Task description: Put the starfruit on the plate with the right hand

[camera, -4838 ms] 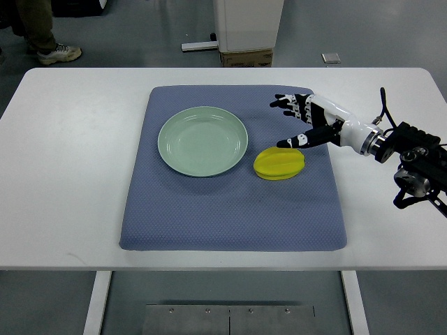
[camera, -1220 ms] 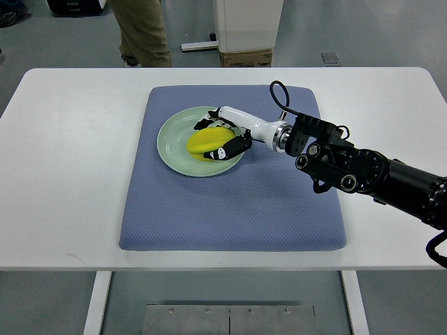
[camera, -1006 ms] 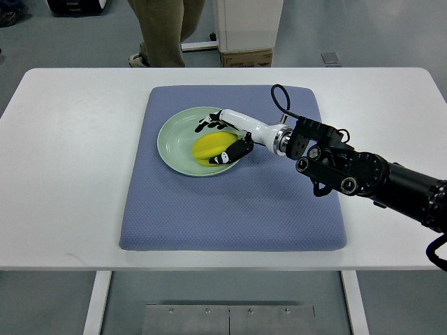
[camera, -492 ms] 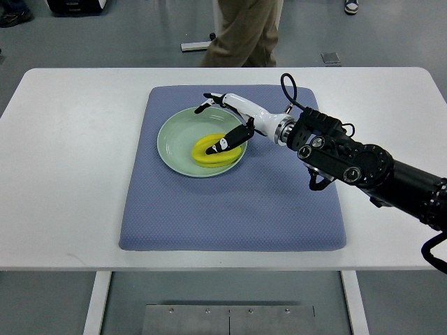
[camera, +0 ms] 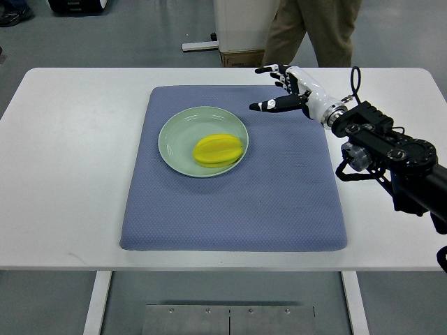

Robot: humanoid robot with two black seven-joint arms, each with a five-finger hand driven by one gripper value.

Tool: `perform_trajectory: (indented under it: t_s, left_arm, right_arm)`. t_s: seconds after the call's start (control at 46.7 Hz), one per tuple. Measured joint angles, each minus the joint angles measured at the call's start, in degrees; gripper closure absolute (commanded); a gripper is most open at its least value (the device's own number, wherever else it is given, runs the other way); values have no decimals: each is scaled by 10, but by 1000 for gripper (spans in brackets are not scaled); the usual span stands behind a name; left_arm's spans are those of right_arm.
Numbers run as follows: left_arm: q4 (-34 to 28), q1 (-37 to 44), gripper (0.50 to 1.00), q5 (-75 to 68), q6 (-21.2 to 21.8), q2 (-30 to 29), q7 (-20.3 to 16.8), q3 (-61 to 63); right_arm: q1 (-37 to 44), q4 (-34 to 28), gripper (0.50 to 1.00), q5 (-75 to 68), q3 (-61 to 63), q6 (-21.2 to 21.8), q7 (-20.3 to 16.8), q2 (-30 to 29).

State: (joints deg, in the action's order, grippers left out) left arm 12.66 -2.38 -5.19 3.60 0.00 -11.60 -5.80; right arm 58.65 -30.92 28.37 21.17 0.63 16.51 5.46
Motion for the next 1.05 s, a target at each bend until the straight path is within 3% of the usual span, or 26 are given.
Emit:
perform_trajectory:
  t_s: [0.278,0.492,1.049]
  left_arm:
    - [0,0,500,0,0,0,0,0]
    - [0,0,500,0,0,0,0,0]
    - [0,0,500,0,0,0,0,0]
  right_arm:
    - [-38,55,500,-7,88,-2,-10,-3]
    - [-51,55,500,-8,161,-1,-33,-4]
    - [-77,50,500,-70,199,-1,-29,-10]
